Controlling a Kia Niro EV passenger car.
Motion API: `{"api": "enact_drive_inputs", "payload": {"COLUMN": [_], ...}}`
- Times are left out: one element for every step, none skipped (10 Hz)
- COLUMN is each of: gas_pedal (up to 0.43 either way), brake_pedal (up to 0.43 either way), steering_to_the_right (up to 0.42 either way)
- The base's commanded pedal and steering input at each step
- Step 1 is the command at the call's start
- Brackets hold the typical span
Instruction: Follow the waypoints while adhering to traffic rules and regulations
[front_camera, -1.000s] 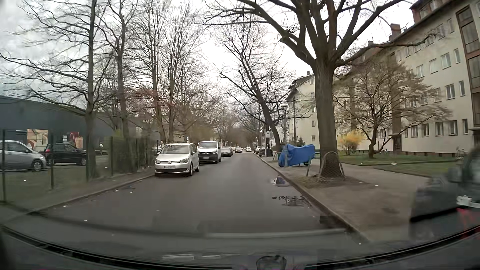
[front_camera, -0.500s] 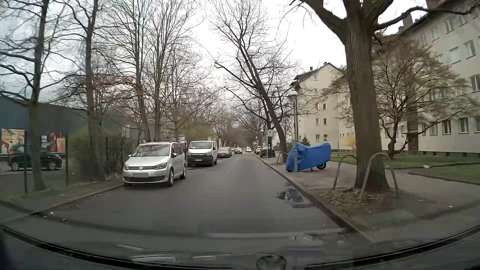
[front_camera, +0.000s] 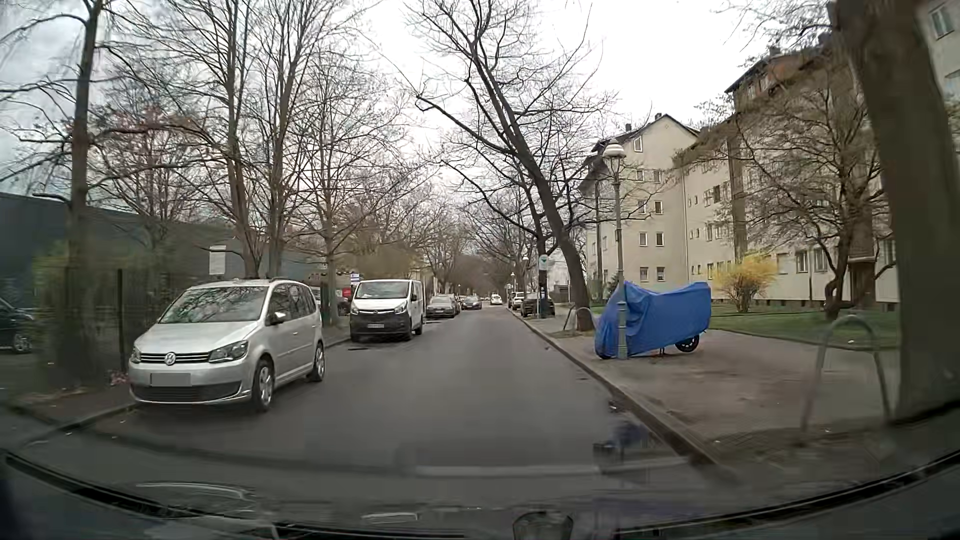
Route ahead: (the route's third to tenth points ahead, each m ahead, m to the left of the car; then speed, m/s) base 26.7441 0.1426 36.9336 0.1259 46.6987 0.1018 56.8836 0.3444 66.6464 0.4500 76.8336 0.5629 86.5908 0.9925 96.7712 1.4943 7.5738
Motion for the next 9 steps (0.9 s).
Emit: {"api": "enact_drive_inputs", "payload": {"gas_pedal": [0.000,0.000,0.000,0.000,0.000,0.000,0.000,0.000,0.000], "brake_pedal": [0.116,0.061,0.037,0.012,0.012,0.012,0.012,0.018,0.012], "steering_to_the_right": [0.000,0.000,0.000,0.000,0.000,0.000,0.000,0.000,-0.001]}}
